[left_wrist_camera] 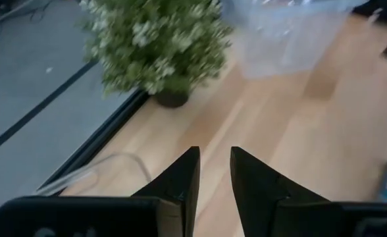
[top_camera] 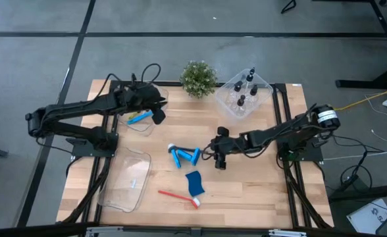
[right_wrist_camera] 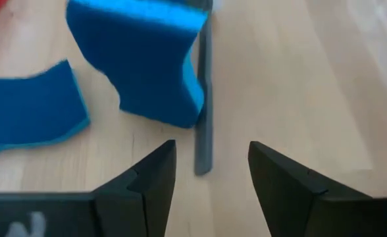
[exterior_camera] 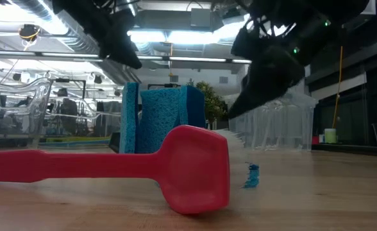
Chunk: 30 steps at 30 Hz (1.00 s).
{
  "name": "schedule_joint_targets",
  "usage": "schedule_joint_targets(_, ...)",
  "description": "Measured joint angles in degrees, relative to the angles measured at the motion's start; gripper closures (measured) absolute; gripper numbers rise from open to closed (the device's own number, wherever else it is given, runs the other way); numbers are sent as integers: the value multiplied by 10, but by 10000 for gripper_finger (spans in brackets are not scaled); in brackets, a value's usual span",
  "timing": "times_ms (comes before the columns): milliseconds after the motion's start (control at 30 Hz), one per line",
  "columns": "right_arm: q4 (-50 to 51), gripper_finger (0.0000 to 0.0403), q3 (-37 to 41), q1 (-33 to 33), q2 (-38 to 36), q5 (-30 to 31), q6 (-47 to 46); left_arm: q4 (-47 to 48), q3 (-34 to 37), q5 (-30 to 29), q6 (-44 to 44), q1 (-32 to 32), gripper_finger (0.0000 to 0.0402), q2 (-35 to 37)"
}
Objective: Pick & Place Kitchen Sink Supplies
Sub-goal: Put the black dish brush into the top transparent bin
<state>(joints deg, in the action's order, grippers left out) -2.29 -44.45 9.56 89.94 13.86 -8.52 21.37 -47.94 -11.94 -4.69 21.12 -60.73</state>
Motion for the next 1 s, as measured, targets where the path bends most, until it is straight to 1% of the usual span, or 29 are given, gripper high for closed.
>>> schedule_joint_targets(233,-77,214,0,1,70,2,-1,-16,0,-3,0,-27,318,1)
schedule_joint_targets(333,-94,214,0,1,96,17,-1,-17,0,-5,-1,-33,319,0)
schedule_joint_targets(633,-116,218,0,0,128,5,-5,-17,0,-6,-5,-38,324,0)
schedule_joint_targets(700,-117,232,0,0,128,5,-5,-17,0,-6,-6,-38,324,0)
schedule_joint_targets(767,-117,256,0,0,128,6,-3,-17,0,-6,-7,-38,325,0)
schedule_joint_targets(1000,-118,374,0,0,128,6,2,-17,0,-6,-7,-38,325,0)
